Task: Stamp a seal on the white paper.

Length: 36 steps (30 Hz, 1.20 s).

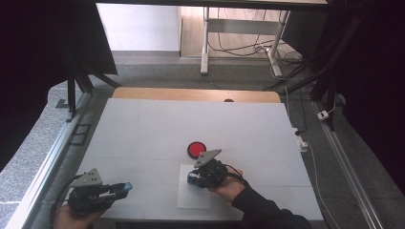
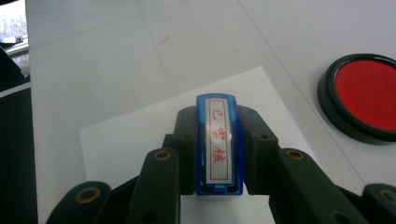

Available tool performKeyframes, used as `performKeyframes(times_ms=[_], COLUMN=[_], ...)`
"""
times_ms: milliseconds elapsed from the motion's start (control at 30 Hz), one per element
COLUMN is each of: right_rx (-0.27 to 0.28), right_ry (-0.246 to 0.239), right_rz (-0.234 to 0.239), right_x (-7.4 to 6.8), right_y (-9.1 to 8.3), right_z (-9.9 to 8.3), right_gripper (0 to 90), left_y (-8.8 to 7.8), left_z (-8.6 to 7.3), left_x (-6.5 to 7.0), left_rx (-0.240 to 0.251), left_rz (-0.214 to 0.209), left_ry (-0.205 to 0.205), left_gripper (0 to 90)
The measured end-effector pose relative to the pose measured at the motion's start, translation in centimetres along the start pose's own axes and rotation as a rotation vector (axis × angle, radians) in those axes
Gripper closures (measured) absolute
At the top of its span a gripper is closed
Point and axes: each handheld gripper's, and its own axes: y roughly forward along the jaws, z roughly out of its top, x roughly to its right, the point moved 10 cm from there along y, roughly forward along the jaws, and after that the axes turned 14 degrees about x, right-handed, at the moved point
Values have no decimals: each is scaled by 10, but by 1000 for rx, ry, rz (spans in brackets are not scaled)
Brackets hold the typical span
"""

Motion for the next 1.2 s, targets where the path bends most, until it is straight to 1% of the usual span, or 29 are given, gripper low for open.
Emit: performKeyframes(times_ms=[333, 500, 533, 633, 967, 1033, 1200], right_rx=[3, 2, 6, 6, -8, -6, 9], right_ry=[14, -6, -3, -19, -47, -35, 16], right_rz=[-2, -18, -21, -26, -45, -39, -13], right_x=[0, -1, -2, -2, -4, -4, 0], right_y=[0, 0, 0, 0, 1, 1, 0], right_z=[-1, -2, -2, -2, -1, -1, -2], right_gripper=[712, 714, 714, 714, 715, 714, 715], left_y=[0, 0, 0, 1, 1, 1, 0], left_z=[0, 0, 0, 0, -1, 0, 0], left_x=[0, 0, 0, 0, 0, 0, 0], left_rx=[-3, -3, -4, -5, -6, -5, -5], left_rz=[-1, 1, 1, 2, 1, 3, 0], left_ry=[1, -1, -2, -1, -1, -2, -2], left_gripper=[687, 687, 687, 687, 687, 687, 687])
